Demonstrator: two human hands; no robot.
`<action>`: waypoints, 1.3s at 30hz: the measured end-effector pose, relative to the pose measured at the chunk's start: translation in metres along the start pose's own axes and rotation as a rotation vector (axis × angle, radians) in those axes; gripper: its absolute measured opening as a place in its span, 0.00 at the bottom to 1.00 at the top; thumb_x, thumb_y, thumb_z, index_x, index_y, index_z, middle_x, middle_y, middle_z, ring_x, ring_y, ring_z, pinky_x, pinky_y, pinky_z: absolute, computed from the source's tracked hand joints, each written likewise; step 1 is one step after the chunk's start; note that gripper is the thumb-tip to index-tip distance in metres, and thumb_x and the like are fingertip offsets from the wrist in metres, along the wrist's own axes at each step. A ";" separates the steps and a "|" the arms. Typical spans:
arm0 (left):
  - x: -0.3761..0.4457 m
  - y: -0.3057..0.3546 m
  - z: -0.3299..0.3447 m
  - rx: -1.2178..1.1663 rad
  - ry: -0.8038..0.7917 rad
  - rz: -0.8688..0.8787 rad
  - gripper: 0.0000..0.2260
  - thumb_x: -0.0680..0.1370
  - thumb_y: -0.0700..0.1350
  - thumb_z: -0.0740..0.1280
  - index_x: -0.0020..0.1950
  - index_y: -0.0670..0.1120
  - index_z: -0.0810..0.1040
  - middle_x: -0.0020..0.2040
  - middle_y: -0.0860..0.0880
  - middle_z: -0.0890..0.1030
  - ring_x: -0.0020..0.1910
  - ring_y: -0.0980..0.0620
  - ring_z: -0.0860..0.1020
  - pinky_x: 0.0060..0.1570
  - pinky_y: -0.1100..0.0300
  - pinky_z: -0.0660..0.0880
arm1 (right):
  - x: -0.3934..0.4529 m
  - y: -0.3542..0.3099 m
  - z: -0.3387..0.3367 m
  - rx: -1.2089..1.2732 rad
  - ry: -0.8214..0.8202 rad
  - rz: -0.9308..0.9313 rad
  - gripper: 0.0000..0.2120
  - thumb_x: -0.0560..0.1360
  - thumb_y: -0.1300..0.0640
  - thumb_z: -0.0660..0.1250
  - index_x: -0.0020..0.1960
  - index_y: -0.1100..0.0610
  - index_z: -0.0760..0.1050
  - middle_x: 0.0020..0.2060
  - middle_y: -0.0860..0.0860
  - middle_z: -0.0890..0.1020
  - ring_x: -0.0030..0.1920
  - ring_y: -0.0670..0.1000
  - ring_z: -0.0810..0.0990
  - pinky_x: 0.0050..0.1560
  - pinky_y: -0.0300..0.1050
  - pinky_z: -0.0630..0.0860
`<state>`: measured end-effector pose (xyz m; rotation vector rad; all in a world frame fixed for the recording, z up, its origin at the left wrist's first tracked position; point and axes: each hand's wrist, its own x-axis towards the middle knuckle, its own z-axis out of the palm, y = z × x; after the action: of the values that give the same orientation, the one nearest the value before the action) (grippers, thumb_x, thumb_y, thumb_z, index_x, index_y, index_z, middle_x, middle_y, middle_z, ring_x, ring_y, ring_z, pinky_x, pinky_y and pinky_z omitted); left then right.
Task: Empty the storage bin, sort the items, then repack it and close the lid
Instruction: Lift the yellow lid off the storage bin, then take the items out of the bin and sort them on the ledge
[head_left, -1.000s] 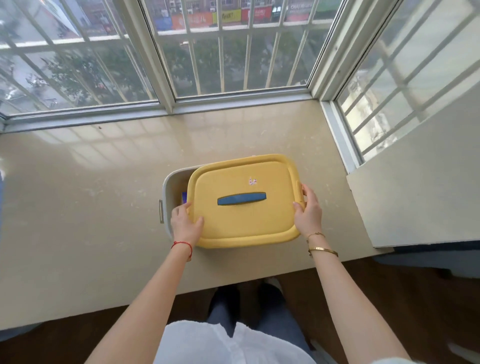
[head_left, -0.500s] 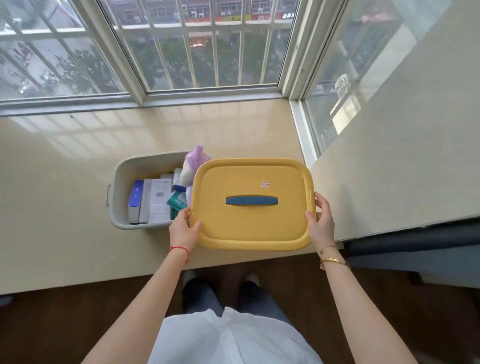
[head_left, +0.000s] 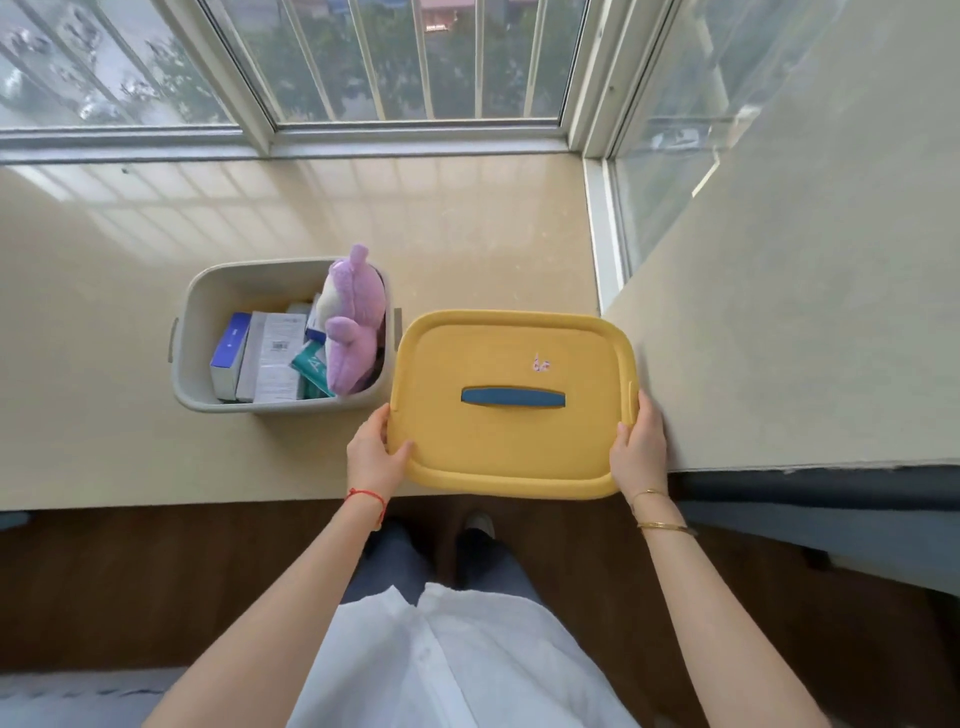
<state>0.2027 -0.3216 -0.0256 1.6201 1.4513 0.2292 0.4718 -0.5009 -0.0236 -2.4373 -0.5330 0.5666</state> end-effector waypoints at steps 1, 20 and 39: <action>0.002 -0.003 0.003 0.019 -0.015 -0.013 0.28 0.72 0.40 0.72 0.71 0.44 0.68 0.64 0.45 0.76 0.62 0.46 0.75 0.64 0.50 0.72 | 0.002 0.003 0.004 -0.011 -0.014 0.012 0.24 0.80 0.60 0.57 0.74 0.55 0.56 0.70 0.54 0.66 0.70 0.57 0.67 0.67 0.58 0.69; 0.064 -0.064 0.048 0.176 -0.190 -0.204 0.30 0.76 0.45 0.67 0.75 0.44 0.60 0.68 0.43 0.72 0.66 0.43 0.71 0.67 0.50 0.66 | 0.053 0.049 0.095 -0.288 -0.299 0.082 0.28 0.79 0.58 0.61 0.75 0.57 0.54 0.70 0.58 0.66 0.70 0.59 0.65 0.69 0.57 0.67; 0.091 -0.065 -0.164 0.149 0.208 0.185 0.09 0.75 0.44 0.67 0.54 0.49 0.79 0.49 0.51 0.81 0.45 0.53 0.78 0.48 0.53 0.78 | -0.035 -0.222 0.170 0.047 -0.159 -0.370 0.26 0.76 0.48 0.66 0.69 0.60 0.67 0.63 0.55 0.73 0.65 0.53 0.69 0.66 0.42 0.64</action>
<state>0.0755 -0.1697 -0.0181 1.9010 1.5021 0.4138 0.3035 -0.2754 -0.0050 -2.1848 -0.9978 0.6074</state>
